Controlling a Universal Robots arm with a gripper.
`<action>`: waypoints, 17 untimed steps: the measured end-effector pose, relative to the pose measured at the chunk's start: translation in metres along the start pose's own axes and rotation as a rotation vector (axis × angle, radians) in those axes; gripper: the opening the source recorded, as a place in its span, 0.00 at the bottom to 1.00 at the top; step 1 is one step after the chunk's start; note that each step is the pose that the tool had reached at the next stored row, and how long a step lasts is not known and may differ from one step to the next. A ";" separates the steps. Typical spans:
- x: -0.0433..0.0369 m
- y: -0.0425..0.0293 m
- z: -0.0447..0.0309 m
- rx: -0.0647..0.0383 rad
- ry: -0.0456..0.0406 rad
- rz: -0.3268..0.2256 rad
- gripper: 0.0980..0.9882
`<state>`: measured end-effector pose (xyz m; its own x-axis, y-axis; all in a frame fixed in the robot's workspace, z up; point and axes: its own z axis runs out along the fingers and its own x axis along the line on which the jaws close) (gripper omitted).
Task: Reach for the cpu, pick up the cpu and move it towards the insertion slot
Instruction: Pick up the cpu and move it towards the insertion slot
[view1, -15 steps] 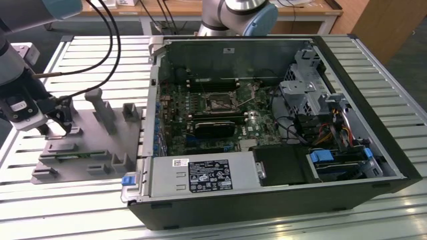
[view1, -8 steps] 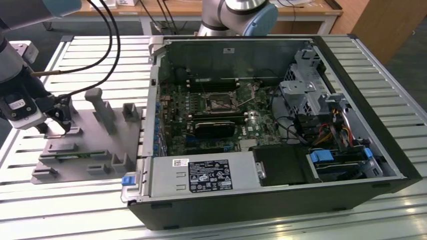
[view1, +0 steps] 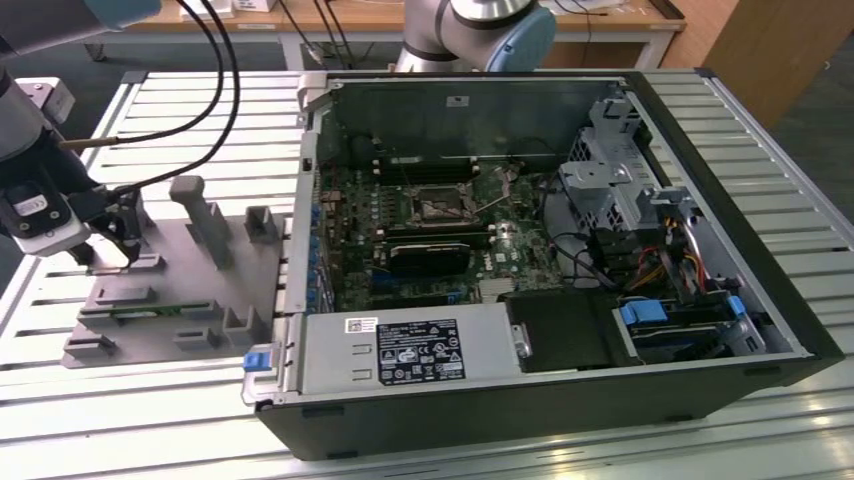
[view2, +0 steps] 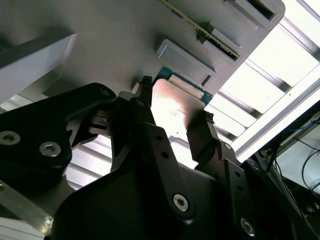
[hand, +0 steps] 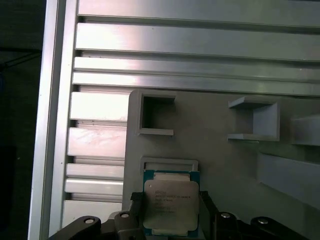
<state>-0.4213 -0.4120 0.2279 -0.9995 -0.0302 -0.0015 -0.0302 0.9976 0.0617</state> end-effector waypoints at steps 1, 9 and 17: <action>0.0000 0.0000 -0.0006 0.000 0.0001 0.000 0.48; 0.0000 0.0003 -0.0043 0.000 -0.0001 0.000 0.48; 0.0000 0.0004 -0.0074 0.000 0.0000 0.000 0.48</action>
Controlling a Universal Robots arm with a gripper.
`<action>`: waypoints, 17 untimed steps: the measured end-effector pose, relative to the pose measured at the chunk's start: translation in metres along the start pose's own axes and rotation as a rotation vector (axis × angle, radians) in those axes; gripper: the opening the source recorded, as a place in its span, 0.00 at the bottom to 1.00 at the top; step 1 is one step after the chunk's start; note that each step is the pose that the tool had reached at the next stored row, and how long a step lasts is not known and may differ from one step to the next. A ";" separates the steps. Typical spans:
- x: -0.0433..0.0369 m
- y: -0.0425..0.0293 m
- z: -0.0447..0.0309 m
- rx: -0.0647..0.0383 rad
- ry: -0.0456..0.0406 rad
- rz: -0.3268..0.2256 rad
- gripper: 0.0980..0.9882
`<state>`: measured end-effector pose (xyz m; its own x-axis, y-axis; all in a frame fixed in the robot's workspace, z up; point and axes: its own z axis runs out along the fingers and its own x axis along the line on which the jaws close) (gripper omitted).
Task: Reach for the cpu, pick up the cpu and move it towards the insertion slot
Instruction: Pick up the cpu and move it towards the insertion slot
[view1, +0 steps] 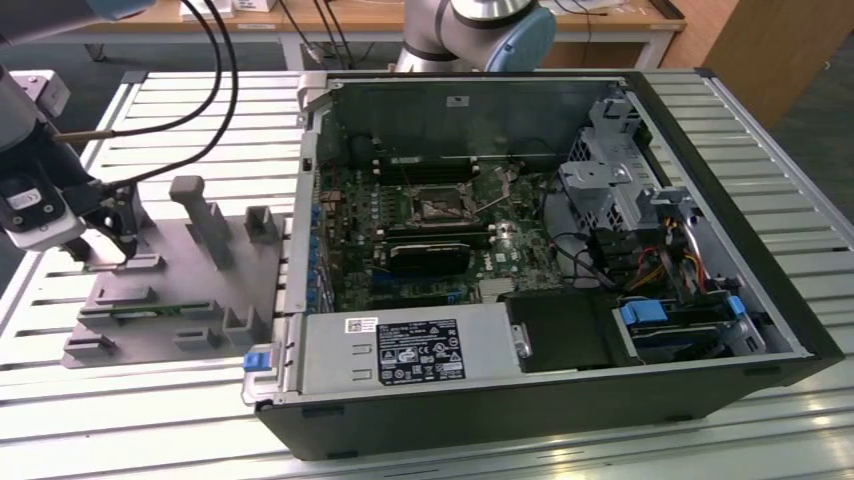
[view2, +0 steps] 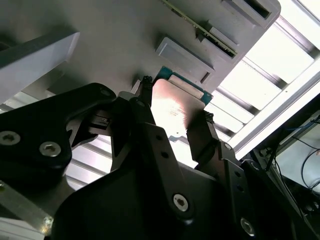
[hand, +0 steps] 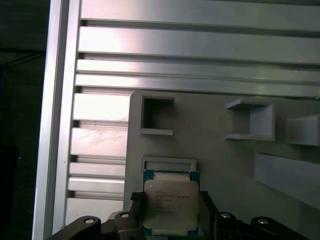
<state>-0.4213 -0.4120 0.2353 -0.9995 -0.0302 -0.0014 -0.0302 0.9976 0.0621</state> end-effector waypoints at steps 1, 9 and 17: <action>0.0000 0.0000 -0.0004 0.000 0.0001 0.000 0.48; 0.0000 0.0002 -0.0039 0.000 0.0000 0.000 0.48; 0.0000 0.0005 -0.0077 0.000 -0.0001 0.000 0.48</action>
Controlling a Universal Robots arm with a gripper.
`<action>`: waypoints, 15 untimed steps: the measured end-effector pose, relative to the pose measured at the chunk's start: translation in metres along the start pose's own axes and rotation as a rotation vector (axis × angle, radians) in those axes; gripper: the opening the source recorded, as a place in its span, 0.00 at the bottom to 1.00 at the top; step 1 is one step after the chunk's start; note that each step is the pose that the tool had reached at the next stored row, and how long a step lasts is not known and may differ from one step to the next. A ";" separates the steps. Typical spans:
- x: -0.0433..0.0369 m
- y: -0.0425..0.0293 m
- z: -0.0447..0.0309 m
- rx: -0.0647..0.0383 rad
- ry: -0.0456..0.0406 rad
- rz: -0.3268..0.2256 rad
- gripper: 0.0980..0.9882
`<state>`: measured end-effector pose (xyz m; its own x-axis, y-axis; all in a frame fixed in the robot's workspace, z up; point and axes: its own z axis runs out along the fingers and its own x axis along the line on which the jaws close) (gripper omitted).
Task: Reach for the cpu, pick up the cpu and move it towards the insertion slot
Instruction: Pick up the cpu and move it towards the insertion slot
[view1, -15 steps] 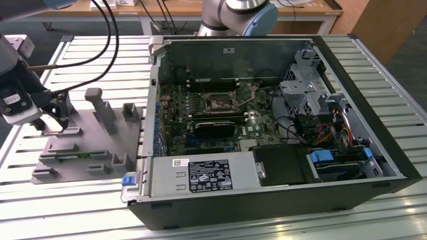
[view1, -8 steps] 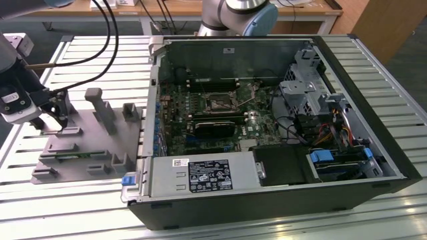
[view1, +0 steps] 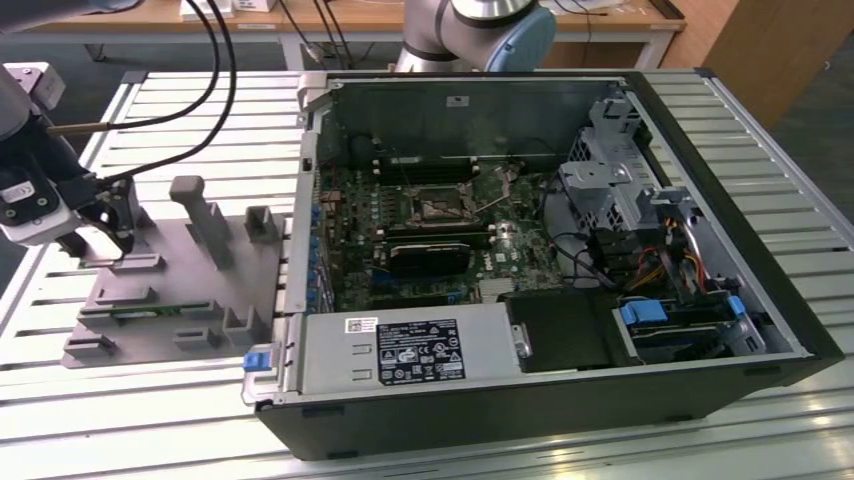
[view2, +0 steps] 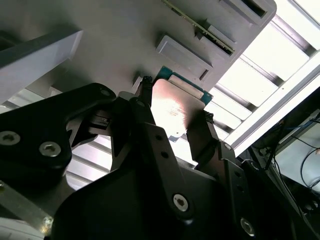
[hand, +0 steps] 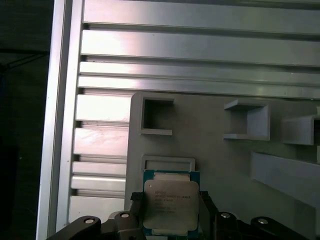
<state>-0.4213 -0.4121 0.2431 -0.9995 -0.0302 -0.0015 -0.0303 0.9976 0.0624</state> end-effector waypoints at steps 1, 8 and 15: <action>0.0000 0.0000 -0.0004 0.000 0.0001 0.000 0.48; 0.0000 0.0002 -0.0033 0.000 0.0000 0.000 0.48; 0.0000 0.0004 -0.0060 0.000 0.0001 0.000 0.48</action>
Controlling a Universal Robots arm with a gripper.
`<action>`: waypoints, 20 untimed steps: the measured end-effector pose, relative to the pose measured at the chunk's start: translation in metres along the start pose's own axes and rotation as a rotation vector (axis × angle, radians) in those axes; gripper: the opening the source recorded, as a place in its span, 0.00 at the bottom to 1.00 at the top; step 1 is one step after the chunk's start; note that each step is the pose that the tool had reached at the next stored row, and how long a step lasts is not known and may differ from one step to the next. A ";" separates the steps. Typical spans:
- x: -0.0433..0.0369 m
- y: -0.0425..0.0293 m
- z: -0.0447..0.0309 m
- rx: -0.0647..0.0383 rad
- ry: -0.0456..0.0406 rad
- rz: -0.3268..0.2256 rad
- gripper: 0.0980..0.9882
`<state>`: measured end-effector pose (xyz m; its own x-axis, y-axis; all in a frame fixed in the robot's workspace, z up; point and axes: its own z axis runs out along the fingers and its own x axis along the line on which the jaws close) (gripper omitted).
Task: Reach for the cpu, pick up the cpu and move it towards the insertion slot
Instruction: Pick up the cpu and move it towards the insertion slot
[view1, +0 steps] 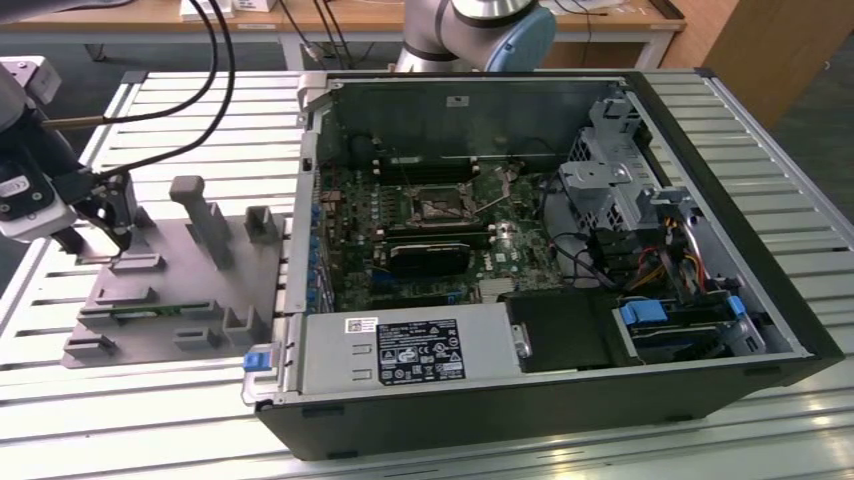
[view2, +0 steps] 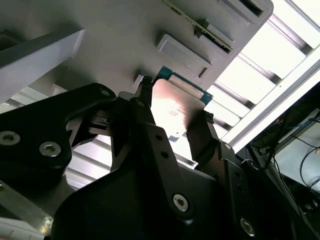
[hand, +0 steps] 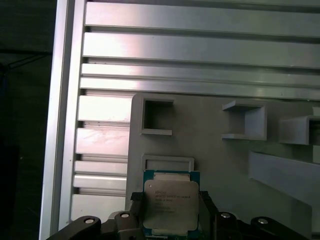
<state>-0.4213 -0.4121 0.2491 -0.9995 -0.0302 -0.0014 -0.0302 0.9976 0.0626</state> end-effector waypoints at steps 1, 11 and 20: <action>0.0000 0.0000 -0.0004 0.000 0.0000 0.000 0.48; 0.0000 0.0003 -0.0041 0.000 0.0000 0.000 0.48; 0.0000 0.0004 -0.0071 0.000 0.0000 0.000 0.48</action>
<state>-0.4213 -0.4120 0.2562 -0.9995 -0.0302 -0.0015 -0.0302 0.9976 0.0627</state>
